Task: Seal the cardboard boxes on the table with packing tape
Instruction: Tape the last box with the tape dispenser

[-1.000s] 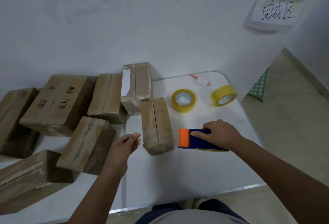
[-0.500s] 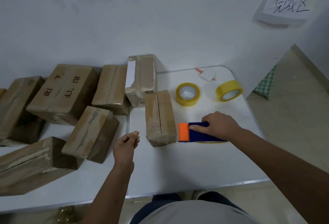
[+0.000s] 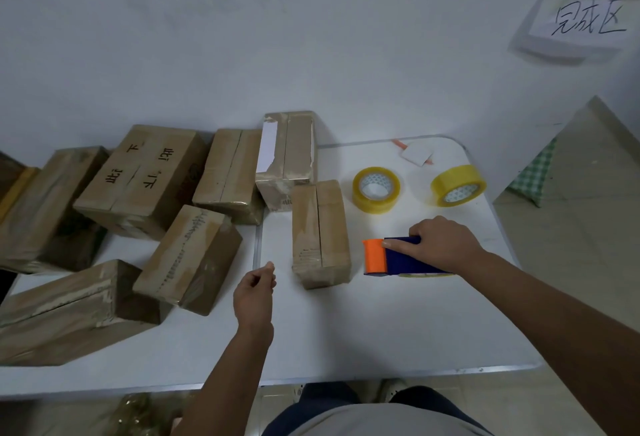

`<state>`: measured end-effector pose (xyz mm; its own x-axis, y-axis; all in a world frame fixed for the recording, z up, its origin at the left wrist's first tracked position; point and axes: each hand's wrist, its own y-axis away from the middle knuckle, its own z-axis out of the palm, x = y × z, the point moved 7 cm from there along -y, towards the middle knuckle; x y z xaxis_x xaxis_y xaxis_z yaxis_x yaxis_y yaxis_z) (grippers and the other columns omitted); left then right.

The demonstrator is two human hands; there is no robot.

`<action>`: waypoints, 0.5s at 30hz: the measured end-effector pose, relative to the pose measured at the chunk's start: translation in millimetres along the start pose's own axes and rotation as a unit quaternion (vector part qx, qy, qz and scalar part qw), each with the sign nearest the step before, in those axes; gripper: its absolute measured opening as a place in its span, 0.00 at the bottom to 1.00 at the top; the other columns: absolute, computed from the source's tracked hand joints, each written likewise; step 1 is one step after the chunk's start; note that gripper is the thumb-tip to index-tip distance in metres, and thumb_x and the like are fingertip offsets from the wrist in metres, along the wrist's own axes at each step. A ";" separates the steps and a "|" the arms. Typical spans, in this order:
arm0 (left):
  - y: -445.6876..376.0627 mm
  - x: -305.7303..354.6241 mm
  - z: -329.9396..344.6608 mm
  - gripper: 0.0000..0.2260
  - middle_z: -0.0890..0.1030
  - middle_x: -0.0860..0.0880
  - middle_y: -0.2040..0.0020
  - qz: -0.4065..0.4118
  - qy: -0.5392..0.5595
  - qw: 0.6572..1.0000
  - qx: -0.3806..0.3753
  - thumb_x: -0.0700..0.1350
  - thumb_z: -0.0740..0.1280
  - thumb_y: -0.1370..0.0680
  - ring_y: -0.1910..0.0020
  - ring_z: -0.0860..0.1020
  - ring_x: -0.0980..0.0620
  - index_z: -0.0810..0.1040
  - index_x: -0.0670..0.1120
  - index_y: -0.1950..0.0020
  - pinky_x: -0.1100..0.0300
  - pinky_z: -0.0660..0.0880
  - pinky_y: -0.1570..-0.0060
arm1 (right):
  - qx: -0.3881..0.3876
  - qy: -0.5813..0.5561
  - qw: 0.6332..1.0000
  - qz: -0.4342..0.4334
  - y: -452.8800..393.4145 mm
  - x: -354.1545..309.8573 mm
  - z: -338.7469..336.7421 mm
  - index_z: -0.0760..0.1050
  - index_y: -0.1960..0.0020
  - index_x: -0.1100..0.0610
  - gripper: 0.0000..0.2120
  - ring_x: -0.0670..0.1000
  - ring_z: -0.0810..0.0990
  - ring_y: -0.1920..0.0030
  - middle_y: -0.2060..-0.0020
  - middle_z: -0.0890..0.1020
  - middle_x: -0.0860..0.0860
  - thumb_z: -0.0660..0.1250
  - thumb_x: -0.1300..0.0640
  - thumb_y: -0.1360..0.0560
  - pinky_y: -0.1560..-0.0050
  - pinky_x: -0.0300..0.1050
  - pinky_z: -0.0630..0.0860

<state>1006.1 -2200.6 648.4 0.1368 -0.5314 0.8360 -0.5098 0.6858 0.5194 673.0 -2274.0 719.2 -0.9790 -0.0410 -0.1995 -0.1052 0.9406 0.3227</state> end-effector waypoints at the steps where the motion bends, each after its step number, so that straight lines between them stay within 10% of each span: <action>1: 0.6 0.6 2.4 0.10 0.81 0.48 0.56 0.006 -0.013 1.000 0.002 0.49 0.70 0.21 0.54 0.78 0.51 0.81 0.42 0.50 0.56 0.74 0.48 | 0.002 0.008 1.000 0.003 -2.0 0.1 0.9 0.77 0.63 0.52 0.35 0.47 0.77 0.66 0.67 0.79 0.49 0.51 0.22 0.31 0.65 0.41 0.70; 15: -10.6 1.3 27.0 0.23 0.73 0.46 0.43 0.042 -0.134 0.990 -0.030 0.52 0.77 0.28 0.44 0.74 0.47 0.70 0.48 0.41 0.56 0.70 0.51 | -0.043 0.043 0.997 0.051 -17.6 -6.8 26.1 0.78 0.56 0.53 0.36 0.49 0.78 0.63 0.63 0.78 0.50 0.51 0.22 0.30 0.62 0.43 0.71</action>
<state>988.7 -2222.1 639.1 -0.1381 -0.5785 0.8039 -0.4566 0.7575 0.4666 686.1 -2281.5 690.7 -0.9964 0.0203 -0.0828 -0.0161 0.9091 0.4163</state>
